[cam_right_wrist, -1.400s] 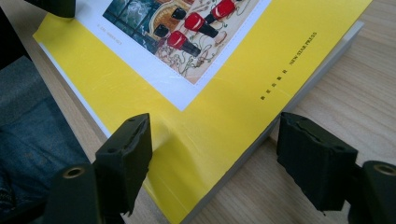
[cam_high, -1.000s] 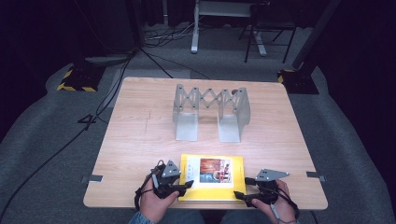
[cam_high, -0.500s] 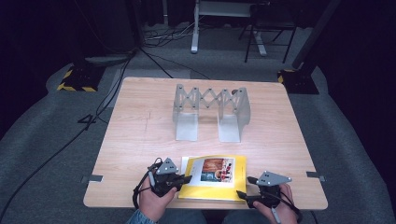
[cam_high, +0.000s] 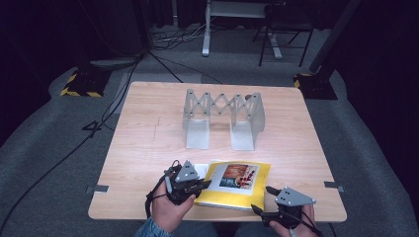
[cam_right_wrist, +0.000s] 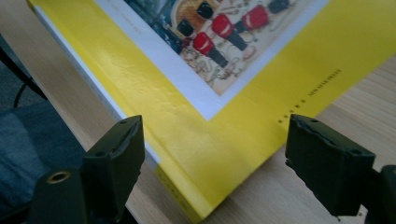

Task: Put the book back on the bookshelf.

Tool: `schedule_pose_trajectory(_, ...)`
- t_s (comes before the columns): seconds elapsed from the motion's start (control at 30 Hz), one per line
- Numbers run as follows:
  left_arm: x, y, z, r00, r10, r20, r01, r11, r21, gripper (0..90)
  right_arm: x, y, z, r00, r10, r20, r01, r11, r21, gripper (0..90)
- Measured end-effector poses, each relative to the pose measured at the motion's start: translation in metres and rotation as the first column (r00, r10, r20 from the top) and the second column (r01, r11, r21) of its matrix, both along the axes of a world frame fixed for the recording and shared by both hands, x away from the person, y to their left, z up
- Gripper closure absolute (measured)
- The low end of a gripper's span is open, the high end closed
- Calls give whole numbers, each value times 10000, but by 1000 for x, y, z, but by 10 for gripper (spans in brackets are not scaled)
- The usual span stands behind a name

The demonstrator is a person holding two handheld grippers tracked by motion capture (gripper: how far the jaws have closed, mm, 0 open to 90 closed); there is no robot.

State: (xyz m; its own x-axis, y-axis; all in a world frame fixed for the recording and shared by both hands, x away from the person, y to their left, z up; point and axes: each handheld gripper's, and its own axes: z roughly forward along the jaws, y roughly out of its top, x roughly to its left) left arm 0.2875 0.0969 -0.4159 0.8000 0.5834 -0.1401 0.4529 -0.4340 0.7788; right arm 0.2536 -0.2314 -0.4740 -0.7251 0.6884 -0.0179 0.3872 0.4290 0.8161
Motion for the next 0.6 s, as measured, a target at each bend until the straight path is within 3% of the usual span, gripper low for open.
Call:
schedule_pose_trajectory(0.1, 1, -3, 5, 10000, -16, 77, 15, 10000, 70, 874, -1, 4, 0, 9999, 159, 0, -159, 9998, 71, 206)
schedule_pose_trajectory(0.27, 6, -7, 12, 9998, -218, 31, 218, 9996, 158, 874, -6, 19, -1, 9975, 529, 466, -512, 9980, -370, 213)
schedule_pose_trajectory(0.4, 11, -6, 12, 9996, -274, -103, 276, 9994, 189, 873, -6, 27, -3, 9962, 657, 566, -627, 9966, -530, 234)
schedule_pose_trajectory(0.6, 20, -7, 16, 9981, -553, -280, 553, 9985, -7, 873, -5, 36, -6, 9941, 775, 755, -709, 9938, -861, 211)
